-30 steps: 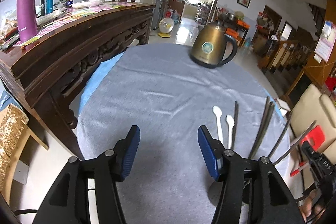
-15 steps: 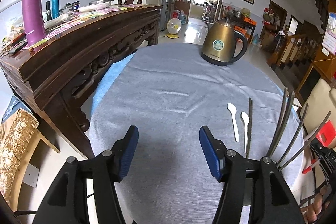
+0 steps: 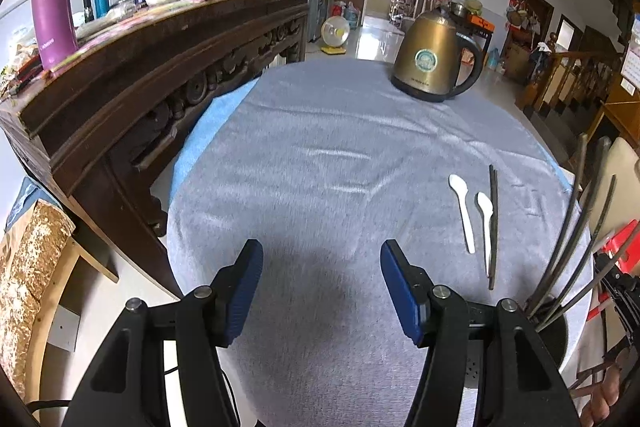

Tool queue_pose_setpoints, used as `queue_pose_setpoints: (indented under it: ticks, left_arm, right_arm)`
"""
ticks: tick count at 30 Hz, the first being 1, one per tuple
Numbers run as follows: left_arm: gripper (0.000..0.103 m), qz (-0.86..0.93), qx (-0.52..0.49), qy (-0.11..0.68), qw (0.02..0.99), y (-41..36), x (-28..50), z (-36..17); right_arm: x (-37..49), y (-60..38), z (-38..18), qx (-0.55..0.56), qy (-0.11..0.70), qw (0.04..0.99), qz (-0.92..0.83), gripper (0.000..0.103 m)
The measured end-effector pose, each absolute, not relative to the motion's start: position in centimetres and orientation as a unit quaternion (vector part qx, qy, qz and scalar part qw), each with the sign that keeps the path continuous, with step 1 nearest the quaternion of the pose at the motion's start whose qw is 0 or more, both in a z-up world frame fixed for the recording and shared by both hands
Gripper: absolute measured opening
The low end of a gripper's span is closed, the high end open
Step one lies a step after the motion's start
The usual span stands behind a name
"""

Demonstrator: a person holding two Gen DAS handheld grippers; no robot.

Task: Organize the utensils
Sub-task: 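Move both open tools back toward the white spoons and last chopstick, then close the right tool on the last dark chopstick beside the spoons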

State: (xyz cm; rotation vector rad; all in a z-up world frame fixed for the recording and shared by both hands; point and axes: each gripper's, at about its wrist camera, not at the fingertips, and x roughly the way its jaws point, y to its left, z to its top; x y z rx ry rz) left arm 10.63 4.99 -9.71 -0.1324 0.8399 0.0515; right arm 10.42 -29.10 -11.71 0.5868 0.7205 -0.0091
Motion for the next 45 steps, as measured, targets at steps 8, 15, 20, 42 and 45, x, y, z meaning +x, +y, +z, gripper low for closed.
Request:
queue_pose_setpoints:
  ticks: [8,15,20,42,45]
  left_arm:
    - [0.062,0.032,-0.065,0.445,0.893,5.2,12.0,-12.6]
    - [0.062,0.04,-0.057,0.474,0.878,5.1,12.9,-15.4]
    - [0.062,0.043,-0.052,0.486,0.871,4.9,13.7,-16.7]
    - [0.062,0.051,-0.029,0.508,0.859,4.5,18.3,-19.1]
    - [0.062,0.057,-0.03,0.512,0.857,4.9,18.8,-19.5]
  right_arm:
    - [11.7,-29.1,-13.9,0.289,0.373,0.881,-0.004,0.01]
    - [12.6,-29.4,-16.2,0.298,0.396,0.869,-0.006,0.01]
    - [13.5,-29.8,-17.4,0.303,0.407,0.862,-0.005,0.01]
    - [24.9,-31.7,-21.0,0.301,0.44,0.846,0.017,0.01]
    - [27.0,-31.6,-21.5,0.297,0.441,0.846,0.022,0.01]
